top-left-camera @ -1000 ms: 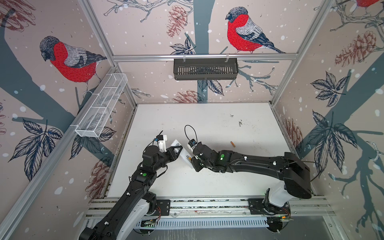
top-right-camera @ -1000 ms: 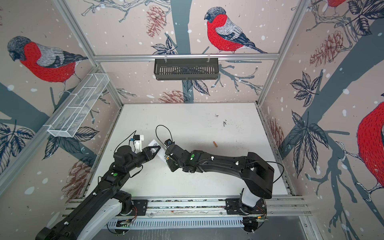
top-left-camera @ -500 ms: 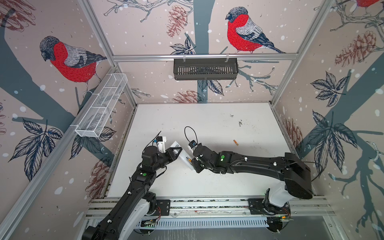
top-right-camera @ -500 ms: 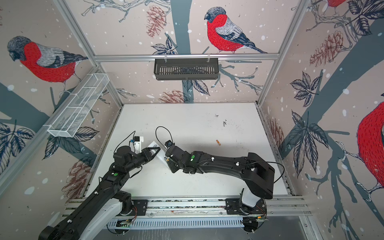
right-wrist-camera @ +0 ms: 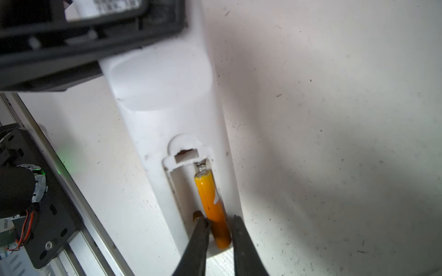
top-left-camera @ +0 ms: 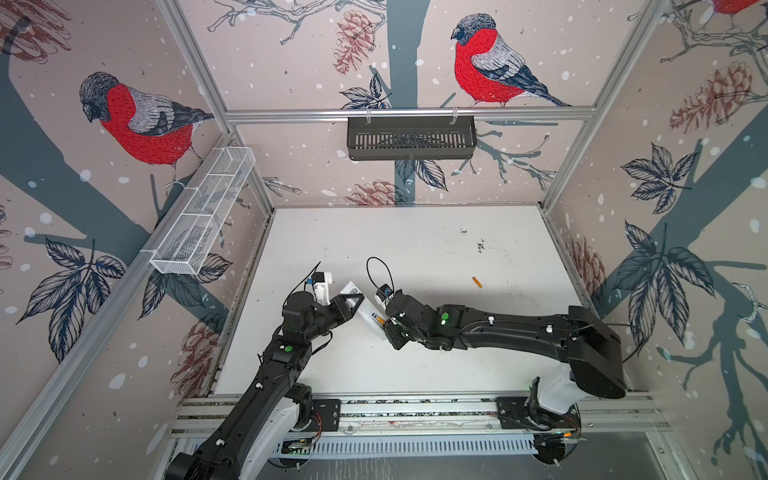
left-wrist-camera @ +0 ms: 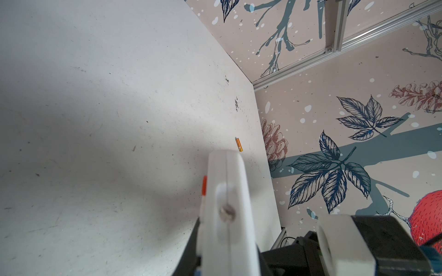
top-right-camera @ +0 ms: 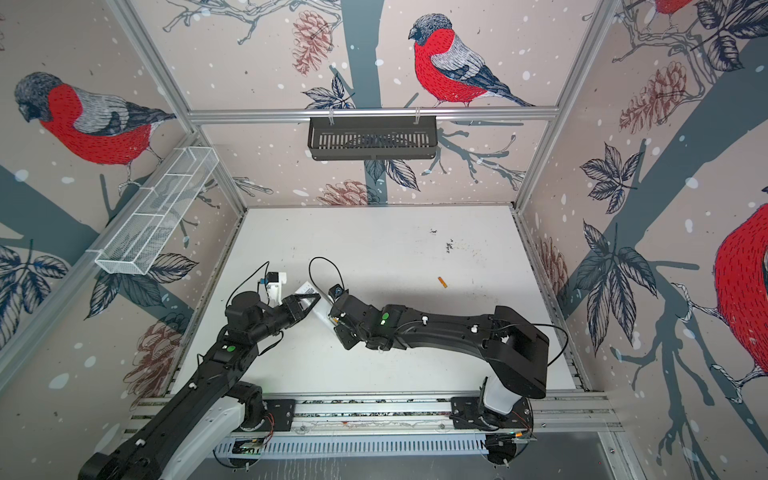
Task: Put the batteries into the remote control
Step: 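Insert the held battery into the remote's compartment with the right gripper, then press the battery down into the compartment, then open the right gripper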
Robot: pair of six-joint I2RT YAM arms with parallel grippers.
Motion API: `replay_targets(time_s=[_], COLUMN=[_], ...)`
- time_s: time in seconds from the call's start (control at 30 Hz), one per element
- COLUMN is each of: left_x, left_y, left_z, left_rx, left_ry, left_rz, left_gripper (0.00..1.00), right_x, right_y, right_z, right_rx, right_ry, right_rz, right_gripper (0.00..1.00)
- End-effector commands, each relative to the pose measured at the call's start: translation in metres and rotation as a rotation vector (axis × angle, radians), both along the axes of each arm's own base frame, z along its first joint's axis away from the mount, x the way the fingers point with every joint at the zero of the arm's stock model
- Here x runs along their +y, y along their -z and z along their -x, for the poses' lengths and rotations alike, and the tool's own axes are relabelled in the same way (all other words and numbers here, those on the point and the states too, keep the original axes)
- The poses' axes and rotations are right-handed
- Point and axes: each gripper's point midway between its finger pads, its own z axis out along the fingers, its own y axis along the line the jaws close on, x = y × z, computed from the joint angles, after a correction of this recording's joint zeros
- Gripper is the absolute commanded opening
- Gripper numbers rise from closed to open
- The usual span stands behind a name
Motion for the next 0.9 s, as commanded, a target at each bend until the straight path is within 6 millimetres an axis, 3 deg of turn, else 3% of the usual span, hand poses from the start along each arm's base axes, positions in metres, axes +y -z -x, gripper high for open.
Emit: replay_targets(time_s=[0.0,0.57,0.63,0.87], left_x=[-0.004,-0.017,-0.018,-0.023], left_y=[-0.017,-0.030,-0.032,-0.039], left_z=[-0.001,0.007,0.009,0.017], left_rx=[-0.062,-0.083,-0.086,-0.092], left_ry=[0.024,0.136,0.150,0.224], left_rz=[0.023,0.053,0.059,0.073], left_gripper=[0.00,0.00,0.00,0.00], right_x=[-0.003,0.006,0.005,0.007], right_y=[0.001,0.001,0.000,-0.001], right_z=[-0.001,-0.010,-0.012,-0.019], right_rx=[-0.016,-0.040,-0.044,-0.046], right_ry=[0.007,-0.004,0.004,0.002], right_rz=[0.017,0.021,0.019,0.016], right_gripper=[0.19,0.13,0.06,0.06])
